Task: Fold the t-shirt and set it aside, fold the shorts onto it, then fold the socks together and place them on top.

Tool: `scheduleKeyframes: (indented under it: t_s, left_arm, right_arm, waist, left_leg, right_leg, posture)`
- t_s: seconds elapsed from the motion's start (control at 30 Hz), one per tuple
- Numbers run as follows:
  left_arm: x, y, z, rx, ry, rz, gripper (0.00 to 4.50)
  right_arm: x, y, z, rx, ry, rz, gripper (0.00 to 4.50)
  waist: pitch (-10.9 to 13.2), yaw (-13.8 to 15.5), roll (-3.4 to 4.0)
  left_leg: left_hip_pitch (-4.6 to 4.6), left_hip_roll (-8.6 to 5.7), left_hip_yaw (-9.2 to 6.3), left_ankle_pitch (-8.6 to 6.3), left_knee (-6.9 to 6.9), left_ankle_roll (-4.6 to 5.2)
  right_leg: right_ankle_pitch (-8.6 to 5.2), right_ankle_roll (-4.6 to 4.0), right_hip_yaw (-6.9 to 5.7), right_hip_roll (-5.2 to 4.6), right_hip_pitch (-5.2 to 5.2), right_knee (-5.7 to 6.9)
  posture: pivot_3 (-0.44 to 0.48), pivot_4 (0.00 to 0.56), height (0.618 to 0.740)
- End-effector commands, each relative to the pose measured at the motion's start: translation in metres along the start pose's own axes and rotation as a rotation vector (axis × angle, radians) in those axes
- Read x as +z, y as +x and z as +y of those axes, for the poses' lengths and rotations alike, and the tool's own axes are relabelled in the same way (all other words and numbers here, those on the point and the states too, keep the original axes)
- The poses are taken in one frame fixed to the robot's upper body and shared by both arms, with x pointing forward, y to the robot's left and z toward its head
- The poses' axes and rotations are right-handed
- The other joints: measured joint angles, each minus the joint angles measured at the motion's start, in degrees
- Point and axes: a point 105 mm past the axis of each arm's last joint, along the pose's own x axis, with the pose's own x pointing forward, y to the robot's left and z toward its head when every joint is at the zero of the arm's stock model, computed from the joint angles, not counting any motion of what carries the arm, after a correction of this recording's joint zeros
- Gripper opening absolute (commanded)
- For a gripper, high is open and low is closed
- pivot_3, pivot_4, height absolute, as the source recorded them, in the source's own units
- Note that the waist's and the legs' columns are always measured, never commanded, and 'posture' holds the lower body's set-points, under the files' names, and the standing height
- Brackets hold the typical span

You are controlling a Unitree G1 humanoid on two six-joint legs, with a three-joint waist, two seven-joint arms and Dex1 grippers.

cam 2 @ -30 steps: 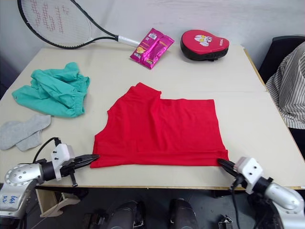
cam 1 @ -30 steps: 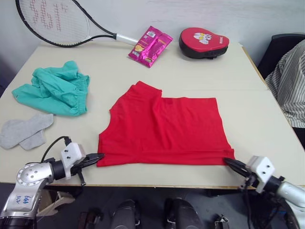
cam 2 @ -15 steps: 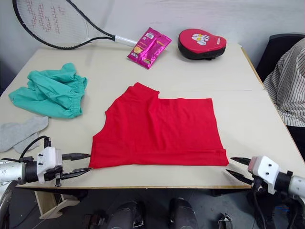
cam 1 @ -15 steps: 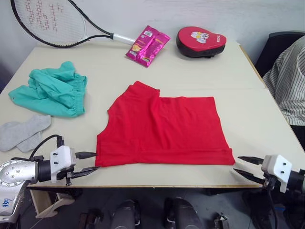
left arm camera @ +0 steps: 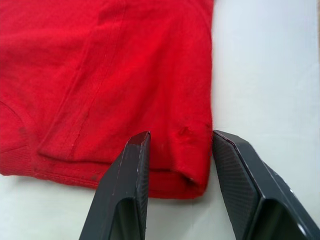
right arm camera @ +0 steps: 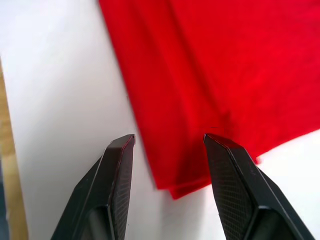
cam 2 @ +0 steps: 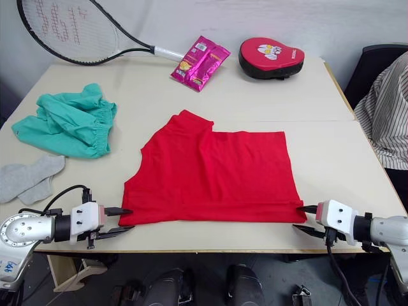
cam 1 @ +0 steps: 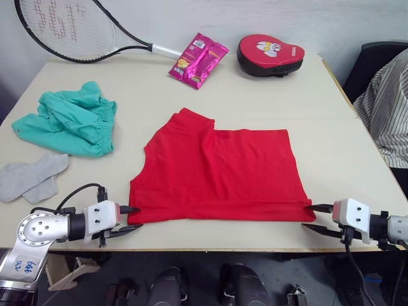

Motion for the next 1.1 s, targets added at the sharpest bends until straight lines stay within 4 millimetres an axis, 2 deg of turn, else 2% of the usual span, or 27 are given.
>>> scheduleKeyframes:
  t_s: [0.03,0.13,0.23,0.3,0.4,0.53,0.7,0.93,1.1]
  left_arm:
    - [-0.004,0.002,0.000,0.007,-0.007,0.019,2.04]
    - [-0.008,0.002,-0.003,-0.004,-0.021,0.035,1.45]
    - [-0.012,0.000,-0.004,0.002,-0.037,0.054,0.56]
    - [-0.014,0.000,-0.003,0.005,-0.044,0.065,0.03]
    - [-0.018,-0.002,-0.007,-0.007,-0.064,0.078,0.03]
    - [-0.013,-0.008,-0.021,-0.041,-0.104,0.053,0.03]
    - [-0.010,-0.019,-0.028,-0.030,-0.095,0.061,0.03]
    - [-0.006,-0.034,-0.035,-0.041,-0.112,0.057,0.03]
    - [-0.002,-0.036,-0.039,-0.056,-0.117,0.048,0.03]
  right_arm:
    - [-0.007,-0.004,-0.005,0.001,-0.006,0.043,1.82]
    - [-0.016,0.000,-0.004,0.019,0.017,0.076,0.94]
    - [-0.015,0.006,-0.005,0.029,0.019,0.052,0.01]
    - [-0.014,0.008,-0.005,0.039,0.013,0.043,0.00]
    - [-0.014,0.009,-0.003,0.057,0.005,0.041,0.00]
    - [-0.015,0.003,0.003,0.095,0.015,0.045,0.00]
    - [-0.010,-0.005,0.009,0.093,0.033,0.014,0.00]
    - [-0.005,-0.017,0.037,0.158,0.089,0.006,0.00]
    - [-0.005,-0.018,0.052,0.161,0.111,0.003,0.00]
  waist:
    - [0.0,0.0,0.00]
    - [0.0,0.0,0.00]
    - [0.0,-0.1,-0.01]
    - [-0.1,-0.1,-0.04]
    - [-0.2,-0.1,-0.03]
    - [-0.2,-0.4,0.00]
    - [-0.2,-0.1,0.01]
    - [-0.2,0.2,0.01]
    - [-0.2,0.2,0.00]
  left_leg:
    - [0.02,0.01,0.00,0.00,0.02,0.00]
    - [0.05,0.01,-0.01,0.00,0.09,0.00]
    - [0.07,0.03,-0.01,0.01,0.18,0.02]
    - [0.08,0.04,-0.01,0.02,0.21,0.03]
    - [0.09,0.06,-0.01,0.02,0.20,0.03]
    - [0.10,0.08,-0.01,0.01,0.13,0.02]
    - [0.08,0.08,-0.01,-0.04,0.04,-0.06]
    - [0.04,0.07,-0.03,-0.17,0.04,-0.04]
    - [0.04,0.07,-0.03,-0.19,0.05,-0.03]
  right_leg:
    - [0.00,0.00,0.00,0.00,0.03,0.01]
    - [0.02,0.01,0.00,0.00,0.08,0.02]
    - [0.10,0.00,0.02,0.00,0.13,0.00]
    - [0.13,-0.02,0.04,0.00,0.13,0.00]
    - [0.12,-0.04,0.05,0.00,0.13,-0.01]
    - [0.10,-0.08,0.04,0.00,0.10,-0.01]
    - [0.00,-0.08,-0.01,0.00,0.06,0.00]
    - [-0.08,-0.04,-0.03,0.00,0.06,-0.07]
    - [-0.08,-0.04,-0.01,0.00,0.07,-0.14]
  posture:
    - [0.000,0.150,0.740]
    - [0.000,0.150,0.740]
    - [0.000,0.150,0.740]
    - [0.000,0.150,0.740]
    - [0.000,0.150,0.740]
    - [0.000,0.150,0.740]
    - [0.000,0.150,0.740]
    - [0.000,0.150,0.740]
    - [0.000,0.150,0.740]
